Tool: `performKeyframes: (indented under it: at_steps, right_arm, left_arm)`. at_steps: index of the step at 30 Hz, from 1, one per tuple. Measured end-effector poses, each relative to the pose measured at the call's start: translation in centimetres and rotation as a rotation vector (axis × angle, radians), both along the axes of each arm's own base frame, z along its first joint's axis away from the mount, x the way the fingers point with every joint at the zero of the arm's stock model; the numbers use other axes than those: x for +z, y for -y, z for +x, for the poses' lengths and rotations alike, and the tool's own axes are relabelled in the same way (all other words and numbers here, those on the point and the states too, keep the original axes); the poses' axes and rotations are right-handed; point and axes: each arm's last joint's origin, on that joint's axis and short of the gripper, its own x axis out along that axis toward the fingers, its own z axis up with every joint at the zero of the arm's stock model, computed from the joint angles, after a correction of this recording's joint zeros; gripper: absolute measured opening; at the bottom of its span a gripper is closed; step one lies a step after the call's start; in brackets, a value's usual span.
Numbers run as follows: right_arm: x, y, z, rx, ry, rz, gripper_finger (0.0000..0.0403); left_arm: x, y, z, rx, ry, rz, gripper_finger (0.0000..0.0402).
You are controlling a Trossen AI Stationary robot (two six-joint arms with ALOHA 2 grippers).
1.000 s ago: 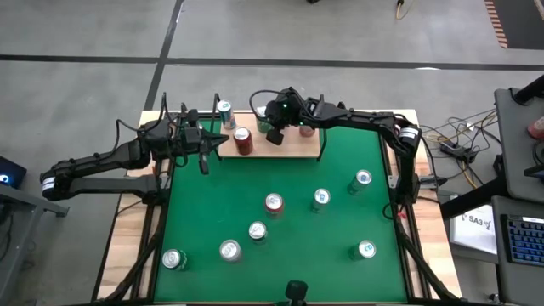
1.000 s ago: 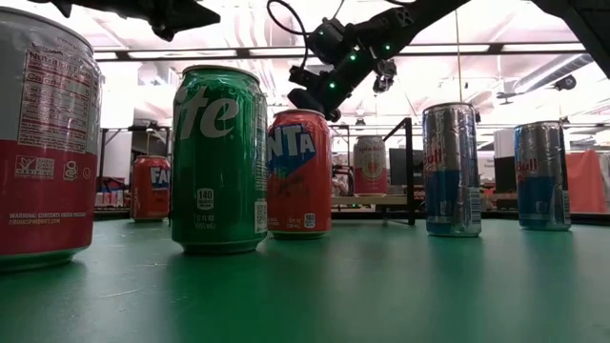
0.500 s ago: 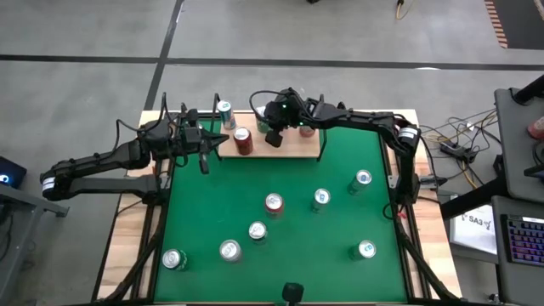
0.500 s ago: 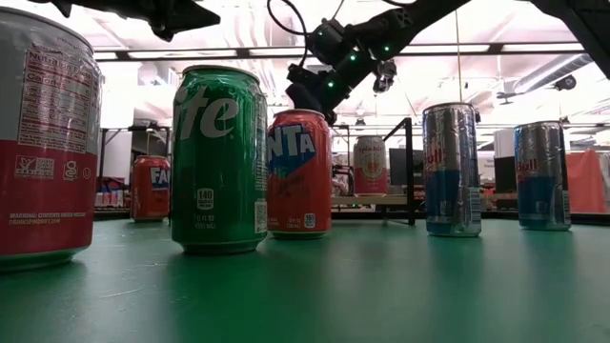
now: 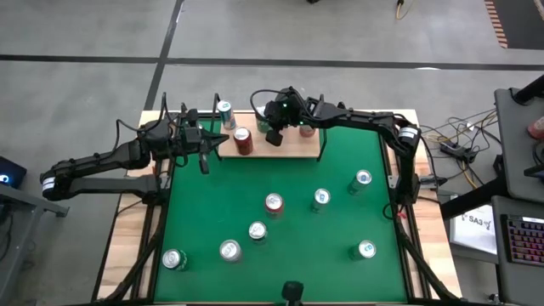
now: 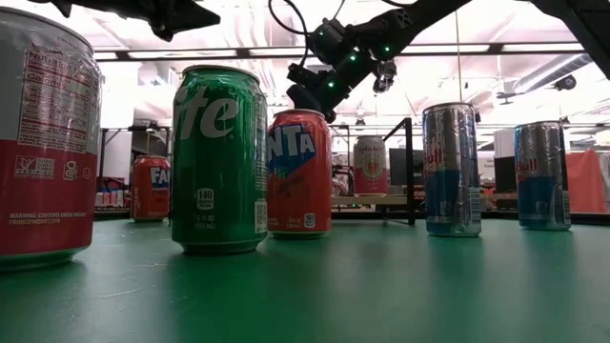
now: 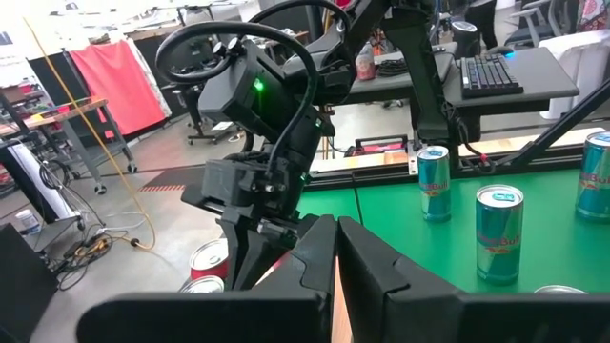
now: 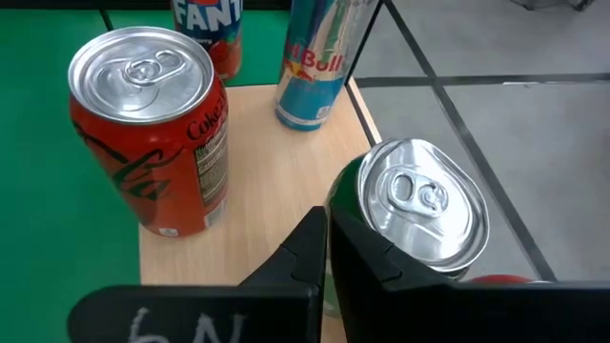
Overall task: Pick and place cans onto a shelf
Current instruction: Put the right green soda can on the shelf
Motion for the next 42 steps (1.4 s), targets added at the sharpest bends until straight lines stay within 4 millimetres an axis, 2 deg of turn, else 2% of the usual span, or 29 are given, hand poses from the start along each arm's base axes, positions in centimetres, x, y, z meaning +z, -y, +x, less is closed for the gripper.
performKeyframes:
  at_steps: [15, 32, 37, 42]
  right_arm:
    - [-0.3, 0.1, -0.3, -0.021, -0.035, 0.012, 0.0009]
    - [-1.7, 1.0, 0.6, -0.033, -0.008, -0.013, 0.0009]
    - [-1.3, 0.9, 0.5, -0.036, 0.005, -0.015, 0.0009]
    - [0.0, 0.9, 0.7, -0.043, 0.051, -0.021, 0.0009]
  left_arm:
    - [0.0, 0.0, 0.0, 0.0, -0.002, 0.008, 0.0]
    - [0.0, 0.0, 0.0, -0.001, -0.007, 0.025, 0.0]
    - [0.0, 0.0, 0.0, -0.001, -0.007, 0.025, 0.0]
    - [0.0, 0.0, 0.0, -0.001, -0.007, 0.025, 0.0]
